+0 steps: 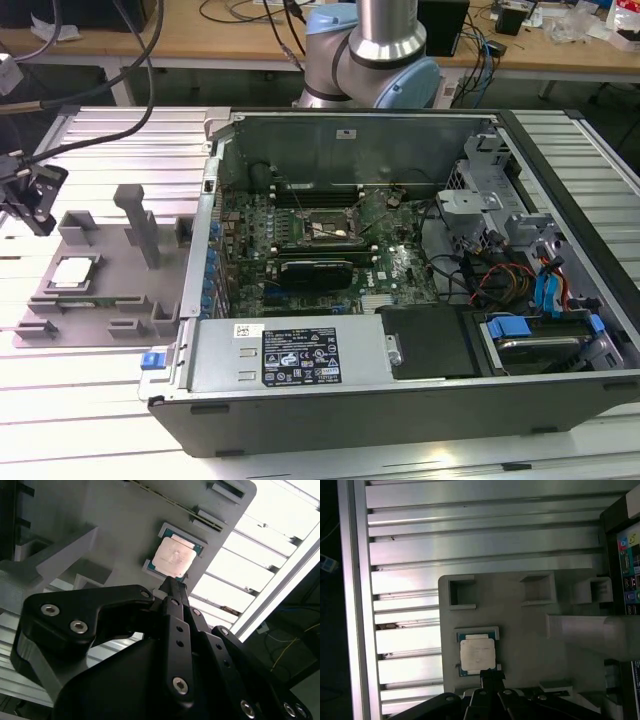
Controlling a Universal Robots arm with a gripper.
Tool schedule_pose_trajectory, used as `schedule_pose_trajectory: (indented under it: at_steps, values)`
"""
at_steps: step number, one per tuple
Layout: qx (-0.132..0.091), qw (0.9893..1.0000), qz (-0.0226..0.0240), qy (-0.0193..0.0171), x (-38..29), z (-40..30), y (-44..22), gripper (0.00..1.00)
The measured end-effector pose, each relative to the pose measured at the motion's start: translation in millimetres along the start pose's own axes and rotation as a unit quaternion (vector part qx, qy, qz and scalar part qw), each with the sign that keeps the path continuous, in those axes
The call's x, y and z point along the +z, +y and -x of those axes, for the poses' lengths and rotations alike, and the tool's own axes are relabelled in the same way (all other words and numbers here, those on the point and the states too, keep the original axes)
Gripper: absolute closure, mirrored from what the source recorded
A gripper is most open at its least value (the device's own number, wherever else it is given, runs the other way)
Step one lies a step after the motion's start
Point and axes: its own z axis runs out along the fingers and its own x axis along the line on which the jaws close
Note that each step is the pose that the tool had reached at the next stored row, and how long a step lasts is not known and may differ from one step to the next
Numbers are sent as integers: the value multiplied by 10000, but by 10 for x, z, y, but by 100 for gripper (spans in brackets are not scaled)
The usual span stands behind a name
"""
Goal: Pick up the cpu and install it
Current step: 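Pick up the cpu and move it towards the insertion slot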
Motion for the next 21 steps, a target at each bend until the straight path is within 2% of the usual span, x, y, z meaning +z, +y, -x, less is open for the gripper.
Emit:
schedule_pose_trajectory:
  at_steps: [1, 2, 4, 5, 9, 11, 14, 16, 21]
  values:
    - [0, 10000, 0, 0, 0, 0, 0, 89]
    - [0, 10000, 0, 0, 0, 0, 0, 76]
    - [0, 10000, 0, 0, 1, 0, 0, 76]
    - [0, 10000, 0, 0, 1, 0, 0, 70]
    - [0, 10000, -2, -1, 3, 0, -1, 70]
    - [-1, 10000, -23, -3, 7, 0, -1, 70]
    - [-1, 10000, -30, -3, 53, -2, -3, 70]
    - [-1, 10000, -30, -3, 133, -5, -7, 70]
    - [-2, 10000, -32, -3, 280, -11, -14, 70]
